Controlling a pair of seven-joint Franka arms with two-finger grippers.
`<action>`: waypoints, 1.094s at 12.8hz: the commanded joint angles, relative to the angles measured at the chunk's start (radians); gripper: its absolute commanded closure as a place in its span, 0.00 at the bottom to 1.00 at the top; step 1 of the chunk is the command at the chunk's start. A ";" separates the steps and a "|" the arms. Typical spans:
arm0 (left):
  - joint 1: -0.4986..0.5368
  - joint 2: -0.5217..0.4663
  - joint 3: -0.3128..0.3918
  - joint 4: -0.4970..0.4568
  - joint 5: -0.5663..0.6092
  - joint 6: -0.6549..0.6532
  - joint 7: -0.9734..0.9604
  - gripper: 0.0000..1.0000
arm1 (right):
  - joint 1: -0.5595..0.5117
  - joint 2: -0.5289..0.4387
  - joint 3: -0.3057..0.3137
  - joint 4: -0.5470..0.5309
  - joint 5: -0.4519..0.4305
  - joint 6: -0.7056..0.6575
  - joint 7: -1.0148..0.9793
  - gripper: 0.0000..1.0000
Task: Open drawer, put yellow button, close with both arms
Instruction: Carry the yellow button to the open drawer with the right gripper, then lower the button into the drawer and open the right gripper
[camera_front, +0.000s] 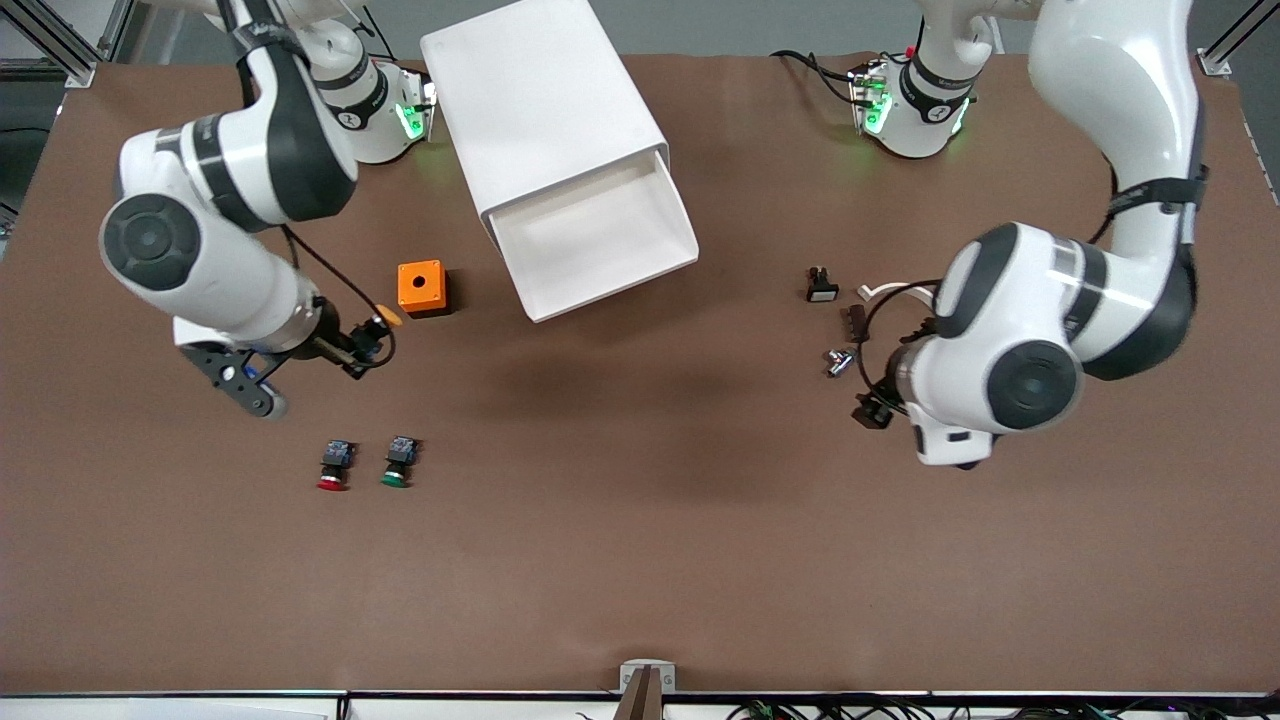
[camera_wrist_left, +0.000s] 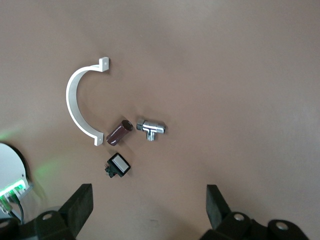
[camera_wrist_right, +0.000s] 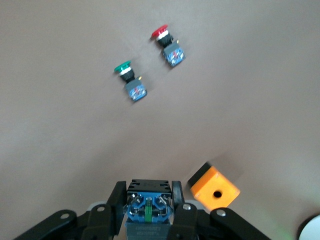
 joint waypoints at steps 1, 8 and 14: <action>-0.049 -0.026 0.001 -0.019 0.036 0.021 0.043 0.01 | 0.084 -0.005 -0.006 0.056 0.010 -0.055 0.168 0.98; -0.058 -0.020 -0.111 -0.050 0.030 0.193 0.255 0.01 | 0.268 0.002 -0.008 0.057 0.079 -0.014 0.563 0.99; -0.046 -0.013 -0.149 -0.134 0.027 0.342 0.363 0.01 | 0.383 0.065 -0.011 0.041 0.051 0.108 0.771 0.98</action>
